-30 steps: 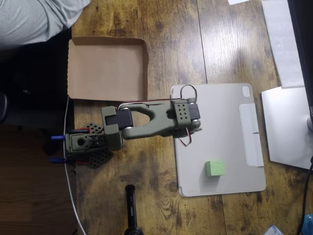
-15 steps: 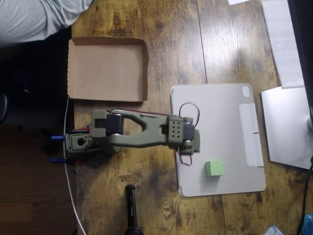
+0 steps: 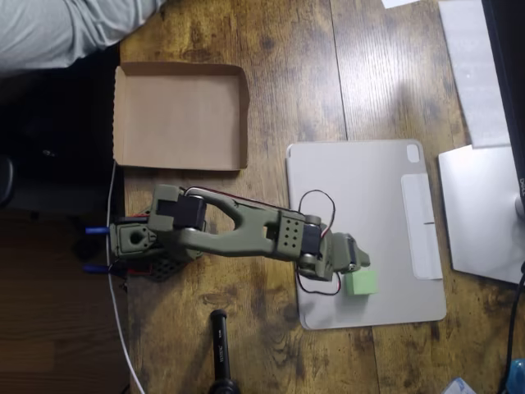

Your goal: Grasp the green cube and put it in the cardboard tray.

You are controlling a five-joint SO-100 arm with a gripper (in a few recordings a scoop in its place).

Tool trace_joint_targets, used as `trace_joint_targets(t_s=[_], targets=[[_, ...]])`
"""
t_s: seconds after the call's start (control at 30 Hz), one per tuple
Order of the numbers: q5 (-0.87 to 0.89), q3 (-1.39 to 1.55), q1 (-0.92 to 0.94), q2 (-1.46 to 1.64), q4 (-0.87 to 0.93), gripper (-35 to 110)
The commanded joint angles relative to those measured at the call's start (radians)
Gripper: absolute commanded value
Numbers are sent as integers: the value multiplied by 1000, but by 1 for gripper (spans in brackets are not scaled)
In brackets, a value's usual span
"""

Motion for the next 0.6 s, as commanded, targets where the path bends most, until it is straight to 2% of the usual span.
trace_joint_targets(t_s=[0.0, 0.1, 0.27, 0.57], targets=[[2, -215, 28, -35, 318, 22], [8, -442, 26, -112, 526, 22], [18, -673, 23, -247, 695, 25], [21, -647, -29, -394, 640, 31]])
